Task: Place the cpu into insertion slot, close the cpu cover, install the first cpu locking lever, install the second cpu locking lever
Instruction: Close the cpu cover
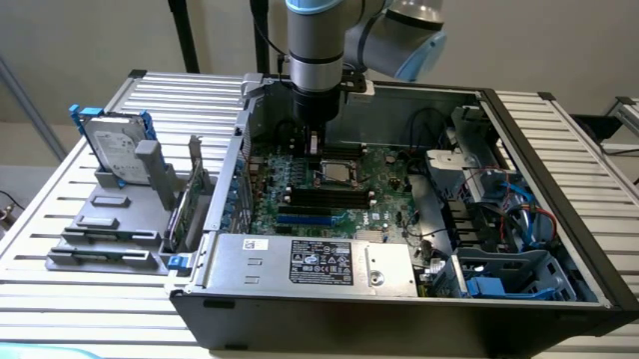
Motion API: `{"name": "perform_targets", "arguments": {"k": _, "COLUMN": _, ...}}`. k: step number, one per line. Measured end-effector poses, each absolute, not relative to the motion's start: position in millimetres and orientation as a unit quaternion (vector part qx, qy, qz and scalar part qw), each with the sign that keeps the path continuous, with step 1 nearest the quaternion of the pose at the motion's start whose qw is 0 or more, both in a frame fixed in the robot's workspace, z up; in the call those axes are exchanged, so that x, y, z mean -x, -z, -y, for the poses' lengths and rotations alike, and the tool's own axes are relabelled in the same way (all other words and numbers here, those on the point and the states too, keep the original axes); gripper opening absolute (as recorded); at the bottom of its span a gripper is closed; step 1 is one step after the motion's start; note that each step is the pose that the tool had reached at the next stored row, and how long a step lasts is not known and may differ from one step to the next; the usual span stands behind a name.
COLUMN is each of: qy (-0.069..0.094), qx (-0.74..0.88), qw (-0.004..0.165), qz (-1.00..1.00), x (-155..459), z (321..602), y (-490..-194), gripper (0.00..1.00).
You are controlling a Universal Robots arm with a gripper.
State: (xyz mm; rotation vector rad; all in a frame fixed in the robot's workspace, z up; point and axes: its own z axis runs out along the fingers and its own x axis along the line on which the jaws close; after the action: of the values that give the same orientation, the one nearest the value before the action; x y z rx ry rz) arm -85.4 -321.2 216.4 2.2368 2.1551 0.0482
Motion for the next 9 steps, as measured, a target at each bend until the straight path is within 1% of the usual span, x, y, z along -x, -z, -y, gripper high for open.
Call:
{"name": "perform_targets", "arguments": {"k": 4, "qy": -0.016, "qx": -0.72, "qw": 0.017, "qz": -0.694, "x": 81, "z": 321, "y": -217, "gripper": 0.11}}
{"name": "perform_targets", "arguments": {"k": 9, "qy": -0.015, "qx": -0.72, "qw": 0.011, "qz": -0.694, "x": 62, "z": 322, "y": -221, "gripper": 0.11}}
